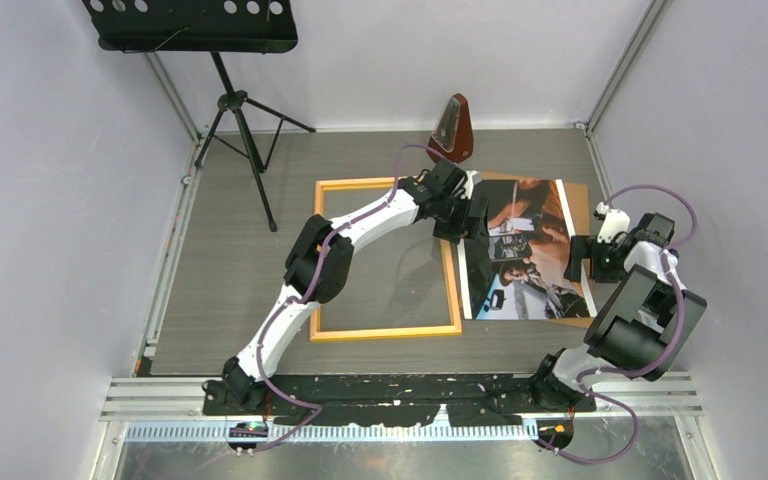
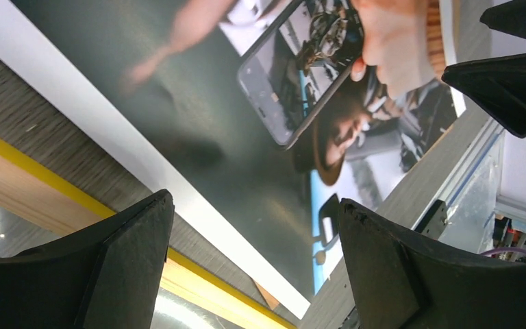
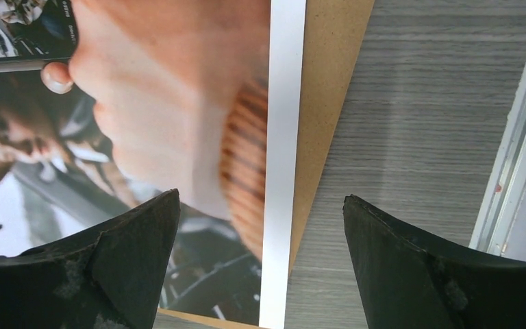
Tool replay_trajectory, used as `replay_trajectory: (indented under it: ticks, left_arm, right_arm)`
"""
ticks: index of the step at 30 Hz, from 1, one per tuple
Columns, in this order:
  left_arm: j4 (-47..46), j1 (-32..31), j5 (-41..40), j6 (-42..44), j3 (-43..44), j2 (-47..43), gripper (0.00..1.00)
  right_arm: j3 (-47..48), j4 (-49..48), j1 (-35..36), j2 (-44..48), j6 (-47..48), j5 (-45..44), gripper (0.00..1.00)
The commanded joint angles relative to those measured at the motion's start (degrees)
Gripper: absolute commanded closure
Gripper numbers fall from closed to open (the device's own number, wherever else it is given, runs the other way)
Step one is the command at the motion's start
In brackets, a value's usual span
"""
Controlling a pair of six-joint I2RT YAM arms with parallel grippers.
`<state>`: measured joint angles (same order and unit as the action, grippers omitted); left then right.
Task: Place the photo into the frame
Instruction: Move the photo frame to the center of the board.
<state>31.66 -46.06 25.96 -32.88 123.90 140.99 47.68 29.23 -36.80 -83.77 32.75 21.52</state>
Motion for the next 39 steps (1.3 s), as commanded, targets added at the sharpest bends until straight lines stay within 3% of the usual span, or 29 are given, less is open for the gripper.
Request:
replay_trajectory:
  ticks: [1,22,39]
  left_arm:
    - [1.5,-0.2,-2.9,1.0,2.6,-0.1,0.14]
    - [9.7,-0.7,-17.6,5.6,-1.8,-2.2,0.12]
    - [3.7,-0.5,-9.3,2.1,0.4,0.4,0.11]
  right_arm:
    - [0.3,-2.1,0.7,-2.3,1.6,-0.6,0.04]
    - [0.1,-3.2,1.3,-7.5,2.4,-1.0,0.05]
    - [3.2,-7.1,2.6,-2.2,-2.2,2.8,0.09]
